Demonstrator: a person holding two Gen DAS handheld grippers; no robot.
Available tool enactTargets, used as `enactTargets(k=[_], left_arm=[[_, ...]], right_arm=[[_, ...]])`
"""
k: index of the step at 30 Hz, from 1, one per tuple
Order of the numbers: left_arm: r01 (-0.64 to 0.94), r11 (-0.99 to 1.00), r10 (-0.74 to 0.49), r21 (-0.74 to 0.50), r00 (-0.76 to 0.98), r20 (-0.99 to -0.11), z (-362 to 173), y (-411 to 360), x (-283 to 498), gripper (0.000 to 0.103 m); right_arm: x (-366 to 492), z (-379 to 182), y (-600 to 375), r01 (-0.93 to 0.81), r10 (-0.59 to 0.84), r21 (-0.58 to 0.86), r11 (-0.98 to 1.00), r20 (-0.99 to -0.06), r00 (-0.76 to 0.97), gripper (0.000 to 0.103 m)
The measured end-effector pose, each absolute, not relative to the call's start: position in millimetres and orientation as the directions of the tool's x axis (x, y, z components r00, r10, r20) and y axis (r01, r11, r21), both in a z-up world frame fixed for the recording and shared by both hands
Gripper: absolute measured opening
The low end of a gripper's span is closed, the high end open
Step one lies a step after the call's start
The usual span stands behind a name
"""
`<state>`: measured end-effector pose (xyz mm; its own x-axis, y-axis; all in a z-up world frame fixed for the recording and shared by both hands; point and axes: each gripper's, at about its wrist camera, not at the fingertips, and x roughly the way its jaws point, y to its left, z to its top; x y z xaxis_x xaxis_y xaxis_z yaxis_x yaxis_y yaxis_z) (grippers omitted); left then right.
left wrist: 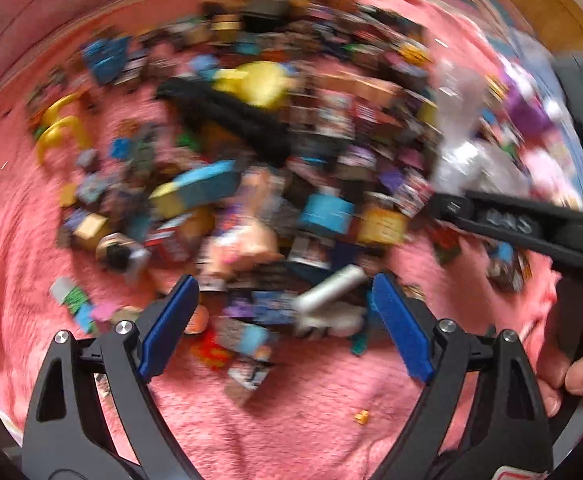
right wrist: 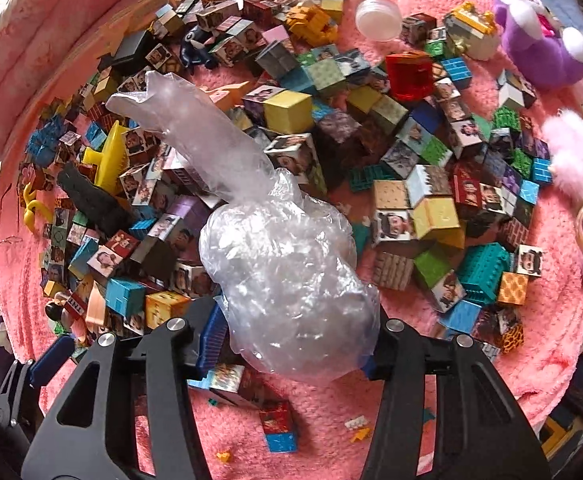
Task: Collect trash
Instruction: 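Close the right gripper on the clear plastic bag, then grasp the blue block and picture cube with the left gripper while the right holds the bag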
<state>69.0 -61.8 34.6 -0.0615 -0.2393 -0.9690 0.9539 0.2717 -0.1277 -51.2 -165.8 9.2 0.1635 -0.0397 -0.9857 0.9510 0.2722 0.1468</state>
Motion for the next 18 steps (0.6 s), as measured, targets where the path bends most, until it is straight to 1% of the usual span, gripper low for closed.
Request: enactTargets(k=[4, 14, 16, 18], left_arm=[[0.966, 0.214, -0.237, -0.144, -0.092, -0.967, 31, -68, 49, 0.085], [0.968, 0.178, -0.192, -0.174, -0.139, -0.971, 9, -74, 16, 0.085], [0.969, 0.182, -0.195, -0.170, -0.134, -0.972, 7, -76, 13, 0.088], [0.968, 0.187, -0.197, -0.168, -0.130, -0.972, 7, -77, 11, 0.088]], right_arm=[[-72, 10, -168, 0.954, -0.057, 0.135, 0.266, -0.986, 0.155, 0.051], [-116, 9, -166, 0.970, -0.064, 0.131, 0.203, -0.987, 0.146, 0.051], [-124, 10, -165, 0.972, -0.065, 0.136, 0.193, -0.987, 0.150, 0.051], [-128, 9, -164, 0.974, -0.063, 0.133, 0.185, -0.987, 0.147, 0.051]])
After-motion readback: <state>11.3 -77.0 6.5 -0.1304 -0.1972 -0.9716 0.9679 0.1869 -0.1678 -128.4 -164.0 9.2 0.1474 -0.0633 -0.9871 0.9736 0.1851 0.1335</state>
